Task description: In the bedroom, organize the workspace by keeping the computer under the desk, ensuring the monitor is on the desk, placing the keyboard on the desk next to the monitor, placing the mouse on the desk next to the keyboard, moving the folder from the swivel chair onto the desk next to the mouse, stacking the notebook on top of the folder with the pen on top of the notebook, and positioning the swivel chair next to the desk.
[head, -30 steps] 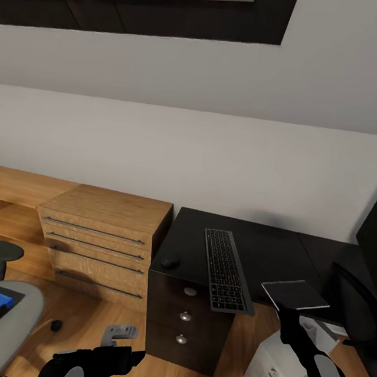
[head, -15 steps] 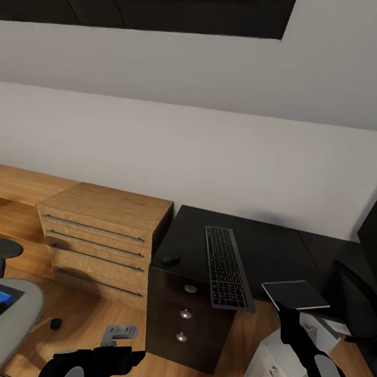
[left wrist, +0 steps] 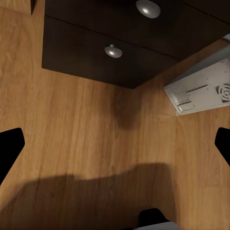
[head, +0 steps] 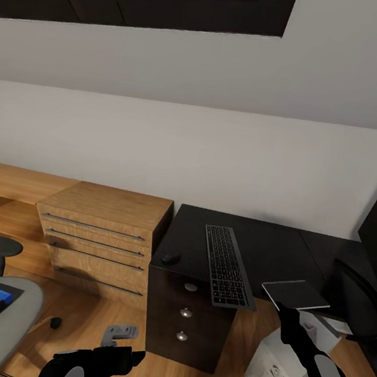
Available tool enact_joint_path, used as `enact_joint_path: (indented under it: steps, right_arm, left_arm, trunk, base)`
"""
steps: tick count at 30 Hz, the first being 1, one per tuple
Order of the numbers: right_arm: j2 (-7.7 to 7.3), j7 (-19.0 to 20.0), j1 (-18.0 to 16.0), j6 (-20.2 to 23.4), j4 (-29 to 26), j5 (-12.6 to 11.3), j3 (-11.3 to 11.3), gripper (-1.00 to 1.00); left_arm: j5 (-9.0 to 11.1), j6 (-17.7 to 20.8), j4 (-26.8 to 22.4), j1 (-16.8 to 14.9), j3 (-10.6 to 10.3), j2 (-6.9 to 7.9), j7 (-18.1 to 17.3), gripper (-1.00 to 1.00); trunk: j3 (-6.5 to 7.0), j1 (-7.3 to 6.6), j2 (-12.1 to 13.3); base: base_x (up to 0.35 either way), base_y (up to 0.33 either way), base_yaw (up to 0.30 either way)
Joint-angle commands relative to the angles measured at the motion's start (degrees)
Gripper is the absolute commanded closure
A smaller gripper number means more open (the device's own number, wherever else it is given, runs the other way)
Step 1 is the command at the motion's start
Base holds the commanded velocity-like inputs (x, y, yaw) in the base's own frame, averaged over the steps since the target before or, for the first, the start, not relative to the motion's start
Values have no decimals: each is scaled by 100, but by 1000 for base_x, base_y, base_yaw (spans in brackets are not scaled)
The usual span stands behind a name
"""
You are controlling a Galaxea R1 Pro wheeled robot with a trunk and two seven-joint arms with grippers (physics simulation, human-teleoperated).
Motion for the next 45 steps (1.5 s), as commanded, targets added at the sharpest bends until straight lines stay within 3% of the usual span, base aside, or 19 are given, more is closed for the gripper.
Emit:
enact_joint_path:
  steps: [1,7,8,35,45]
  right_arm:
    - [2,15,-4,36,1,-26,-16,100]
    - [2,11,-4,36,1,-26,-16,100]
    - [2,9,-4,36,1,-26,-16,-100]
    - [-5,7,-4,36,1,-26,-16,-100]
    - [-7,7,-4,36,1,-26,-16,-100]
  left_arm:
    - [59,9,-2,-5,-12,5,55,-100]
    - [57,9,16,-5,-15,5,54,-100]
    - [56,9,17,-5,-15,8,52,-100]
    - [65,1,168,-5,6,26,51,-100]
    - [65,9,396,-5,41,28,51,-100]
  trunk:
    - [-6,0,-3]
    - [-6,0,-3]
    - [-6,0,-3]
    - [-6,0,-3]
    - [-6,0,-3]
  base:
    - [0,0,0]
    - [0,0,0]
    - [0,0,0]
    - [-3,0,0]
    - [-286,0,0]
